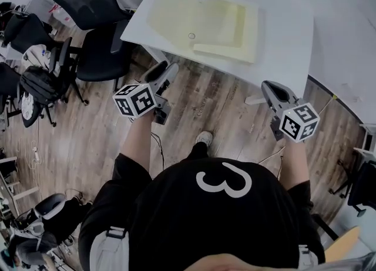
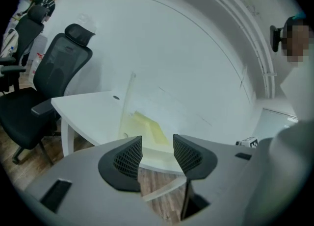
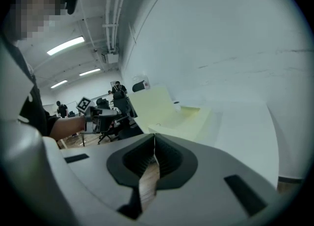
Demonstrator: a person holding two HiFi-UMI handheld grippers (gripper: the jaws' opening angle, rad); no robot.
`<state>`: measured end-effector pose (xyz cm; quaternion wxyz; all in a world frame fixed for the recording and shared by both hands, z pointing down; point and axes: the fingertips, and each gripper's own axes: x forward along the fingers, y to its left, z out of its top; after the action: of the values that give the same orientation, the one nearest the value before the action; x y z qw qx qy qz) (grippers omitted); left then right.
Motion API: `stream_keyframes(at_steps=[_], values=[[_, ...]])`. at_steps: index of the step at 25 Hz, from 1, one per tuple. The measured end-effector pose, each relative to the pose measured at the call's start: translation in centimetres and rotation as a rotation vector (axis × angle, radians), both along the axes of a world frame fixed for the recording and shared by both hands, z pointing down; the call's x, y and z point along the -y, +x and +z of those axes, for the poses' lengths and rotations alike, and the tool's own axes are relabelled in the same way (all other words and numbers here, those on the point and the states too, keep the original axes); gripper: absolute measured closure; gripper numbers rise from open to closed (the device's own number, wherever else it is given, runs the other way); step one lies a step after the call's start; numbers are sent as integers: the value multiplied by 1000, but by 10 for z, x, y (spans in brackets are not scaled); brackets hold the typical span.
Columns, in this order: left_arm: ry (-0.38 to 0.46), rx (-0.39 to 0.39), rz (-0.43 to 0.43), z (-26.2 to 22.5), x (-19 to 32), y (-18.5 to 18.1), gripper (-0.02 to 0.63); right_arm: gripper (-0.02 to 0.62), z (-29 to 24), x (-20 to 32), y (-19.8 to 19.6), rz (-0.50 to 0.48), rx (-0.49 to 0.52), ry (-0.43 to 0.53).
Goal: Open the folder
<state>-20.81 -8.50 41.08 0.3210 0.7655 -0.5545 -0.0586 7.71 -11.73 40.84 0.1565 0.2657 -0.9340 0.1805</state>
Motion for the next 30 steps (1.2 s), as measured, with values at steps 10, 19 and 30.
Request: stream_keyframes(at_steps=[10, 19, 30], values=[[117, 121, 349, -59, -125, 175, 455, 571, -86, -118, 19, -128, 134, 162], [261, 229, 456, -126, -216, 252, 565, 571, -131, -215, 44, -196, 261, 154], [332, 318, 501, -174, -274, 286, 589, 571, -178, -286, 55, -266, 326, 207]])
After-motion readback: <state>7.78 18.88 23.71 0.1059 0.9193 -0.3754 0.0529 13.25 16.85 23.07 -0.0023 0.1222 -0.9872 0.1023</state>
